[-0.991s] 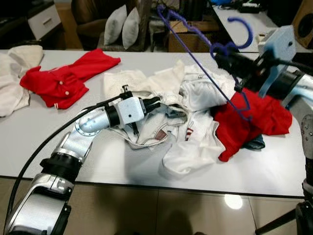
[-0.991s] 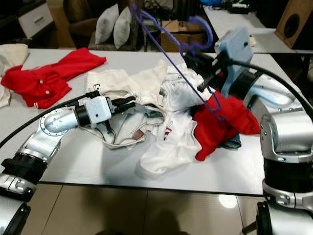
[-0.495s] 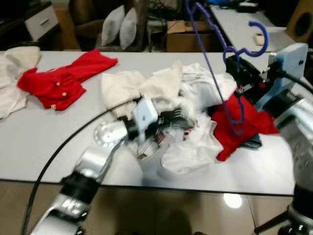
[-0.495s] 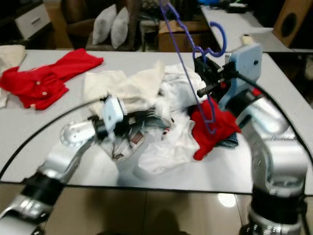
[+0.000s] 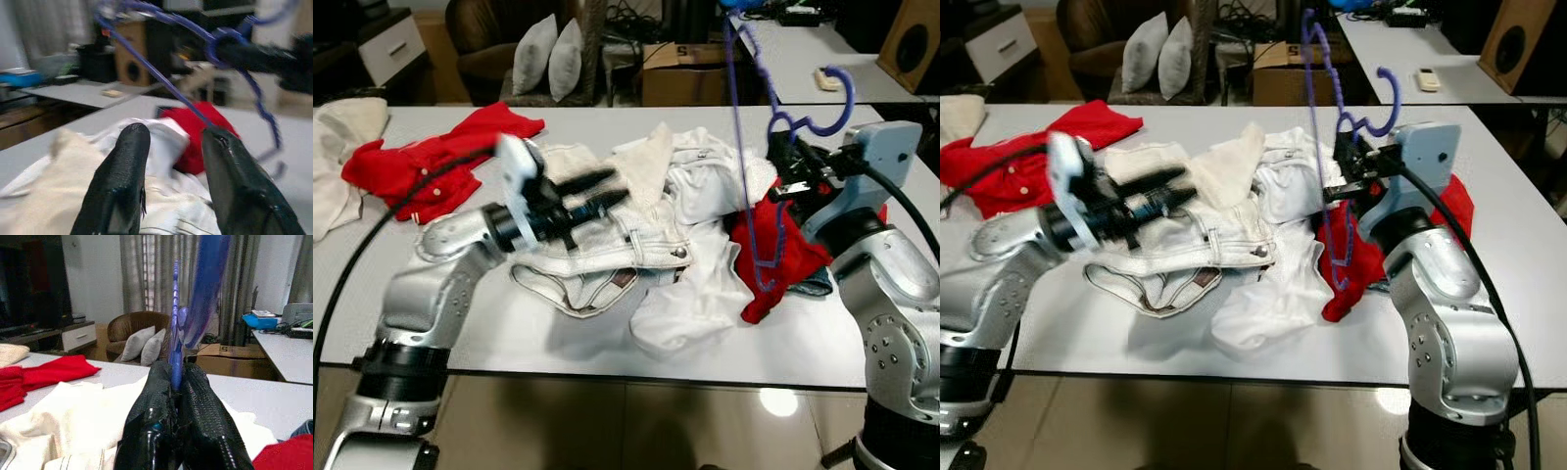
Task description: Hang hanger
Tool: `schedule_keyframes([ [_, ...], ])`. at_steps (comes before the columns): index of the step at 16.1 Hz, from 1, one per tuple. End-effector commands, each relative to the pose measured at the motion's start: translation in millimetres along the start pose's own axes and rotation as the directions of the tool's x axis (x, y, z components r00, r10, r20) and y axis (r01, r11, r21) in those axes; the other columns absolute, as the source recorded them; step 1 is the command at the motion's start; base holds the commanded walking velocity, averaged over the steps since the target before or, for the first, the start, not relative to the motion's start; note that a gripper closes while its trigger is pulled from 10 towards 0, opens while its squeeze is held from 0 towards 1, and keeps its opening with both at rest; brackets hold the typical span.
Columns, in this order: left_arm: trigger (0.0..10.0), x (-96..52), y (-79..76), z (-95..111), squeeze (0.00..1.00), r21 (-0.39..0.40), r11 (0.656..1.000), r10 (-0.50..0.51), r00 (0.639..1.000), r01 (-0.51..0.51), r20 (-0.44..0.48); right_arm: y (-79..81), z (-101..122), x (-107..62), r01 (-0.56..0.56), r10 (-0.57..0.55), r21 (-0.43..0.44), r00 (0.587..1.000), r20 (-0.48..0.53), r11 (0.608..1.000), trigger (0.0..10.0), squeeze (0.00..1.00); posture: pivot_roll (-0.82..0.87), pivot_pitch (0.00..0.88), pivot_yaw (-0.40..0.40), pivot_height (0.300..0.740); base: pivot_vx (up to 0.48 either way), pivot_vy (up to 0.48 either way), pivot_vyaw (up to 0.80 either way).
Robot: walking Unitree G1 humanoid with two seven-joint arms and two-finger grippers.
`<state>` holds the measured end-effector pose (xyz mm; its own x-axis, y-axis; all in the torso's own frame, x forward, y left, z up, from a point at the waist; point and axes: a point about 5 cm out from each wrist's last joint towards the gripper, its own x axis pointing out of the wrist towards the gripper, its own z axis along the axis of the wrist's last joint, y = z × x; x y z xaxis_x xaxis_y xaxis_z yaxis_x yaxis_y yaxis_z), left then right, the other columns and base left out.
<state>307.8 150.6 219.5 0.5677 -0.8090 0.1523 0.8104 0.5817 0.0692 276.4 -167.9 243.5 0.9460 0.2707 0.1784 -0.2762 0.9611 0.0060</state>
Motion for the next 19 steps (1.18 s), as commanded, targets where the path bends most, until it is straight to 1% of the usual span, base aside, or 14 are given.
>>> schedule_keyframes([
  [1, 10.0, -9.6, 9.7, 12, 1.0, -0.021, 0.988, 0.152, 0.988, -0.151, 0.028, 0.4, 11, 7.6, 0.002, -0.002, 0.002, 1.0, 0.025, 1.0, 10.0, 0.0, -0.12, 0.0, 0.005, 0.74, 0.0, 0.0, -0.8],
  [2, 10.0, -23.4, 27.3, 11, 1.0, -0.068, 0.933, 0.355, 0.934, -0.352, 0.044, 5.7, 11, 10.0, -0.009, 0.008, 0.04, 1.0, 0.018, 0.999, 10.0, 0.0, -0.15, 0.0, -0.009, 0.74, 0.0, 0.0, -0.78],
  [3, 10.0, -31.7, 31.9, 4, 1.0, -0.08, 0.893, 0.446, 0.894, -0.442, 0.036, 7.9, 7, 7.3, -0.022, 0.022, 0.034, 1.0, -0.007, 0.999, 10.0, 0.0, -0.16, 0.0, -0.008, 0.74, 0.0, 0.0, -0.78],
  [5, 10.0, -39.5, 19.9, -10, 1.0, -0.016, 0.887, 0.462, 0.887, -0.462, -0.005, 19.4, 0, 0.8, -0.063, 0.064, 0.041, 0.998, -0.024, 0.997, 10.0, 0.0, -0.15, 0.0, -0.028, 0.74, 0.0, 0.0, -0.78],
  [6, 10.0, -43.3, 12.1, -17, 0.58, 0.031, 0.875, 0.485, 0.873, -0.484, -0.056, 23.4, -4, -1.7, -0.057, 0.058, 0.059, 0.998, -0.022, 0.997, 10.0, 0.0, -0.14, 0.0, -0.027, 0.74, 0.0, 0.0, -0.8],
  [7, 10.0, -43.0, 9.1, -17, 0.19, 0.055, 0.871, 0.491, 0.87, -0.488, -0.055, 24.3, -5, -1.1, -0.053, 0.054, 0.071, 0.998, -0.023, 0.996, 10.0, 0.0, -0.13, 0.0, -0.03, 0.74, 0.0, 0.0, -0.8],
  [8, 10.0, -45.3, -1.7, -16, 0.0, 0.04, 0.846, 0.533, 0.845, -0.532, -0.03, 26.5, -19, 3.5, 0.014, -0.008, 0.119, 0.999, -0.049, 0.993, 10.0, 0.0, -0.13, 0.0, -0.072, 0.74, 0.0, 0.352, 0.0],
  [10, 10.0, -47.4, 1.8, -35, 0.0, 0.08, 0.792, 0.611, 0.789, -0.606, -0.07, 15.2, -44, 3.2, 0.176, -0.155, 0.161, 0.979, -0.132, 0.971, 10.0, 0.0, -0.12, 0.0, -0.05, 0.74, 0.0, 0.407, 0.0],
  [11, 10.0, -45.8, 2.3, -37, 0.0, 0.076, 0.776, 0.631, 0.771, -0.626, -0.087, 15.4, -42, 1.5, 0.168, -0.148, 0.178, 0.981, -0.122, 0.97, 10.0, 0.0, -0.11, 0.0, -0.047, 0.74, 0.0, 0.416, 0.0],
  [13, 10.0, -41.2, 0.7, -45, 0.0, 0.18, 0.779, 0.624, 0.77, -0.601, -0.133, 5.2, -43, -6.2, 0.253, -0.252, -0.004, 0.964, -0.082, 0.968, 10.0, 0.0, -0.14, 0.0, -0.035, 0.74, 0.0, 0.411, 0.0],
  [14, 10.0, -44.1, 4.3, -45, 0.0, 0.178, 0.753, 0.656, 0.744, -0.633, -0.129, 6.7, -38, -5.3, 0.24, -0.243, -0.05, 0.969, -0.054, 0.969, 10.0, 0.0, -0.15, 0.0, -0.016, 0.74, 0.0, 0.409, 0.0],
  [16, 10.0, -38.2, 8.7, -38, 0.0, 0.166, 0.76, 0.647, 0.756, -0.628, -0.103, 12.3, -23, -8.9, 0.126, -0.126, -0.006, 0.992, 0.025, 0.992, 10.0, 0.0, -0.19, 0.0, 0.026, 0.74, 0.0, 0.401, 0.0],
  [17, 10.0, -32.6, 11.0, -36, 0.0, 0.174, 0.761, 0.645, 0.758, -0.625, -0.098, 11.2, -13, -9.0, 0.127, -0.125, -0.033, 0.99, 0.069, 0.991, 10.0, 0.0, -0.21, 0.0, 0.057, 0.74, 0.0, 0.401, 0.0],
  [19, 10.0, -21.4, 4.6, -32, 0.0, 0.172, 0.799, 0.596, 0.796, -0.576, -0.101, 12.3, 7, -10.3, 0.15, -0.145, -0.026, 0.978, 0.148, 0.988, 10.0, 0.0, -0.23, 0.0, 0.081, 0.74, 0.0, 0.403, 0.0],
])
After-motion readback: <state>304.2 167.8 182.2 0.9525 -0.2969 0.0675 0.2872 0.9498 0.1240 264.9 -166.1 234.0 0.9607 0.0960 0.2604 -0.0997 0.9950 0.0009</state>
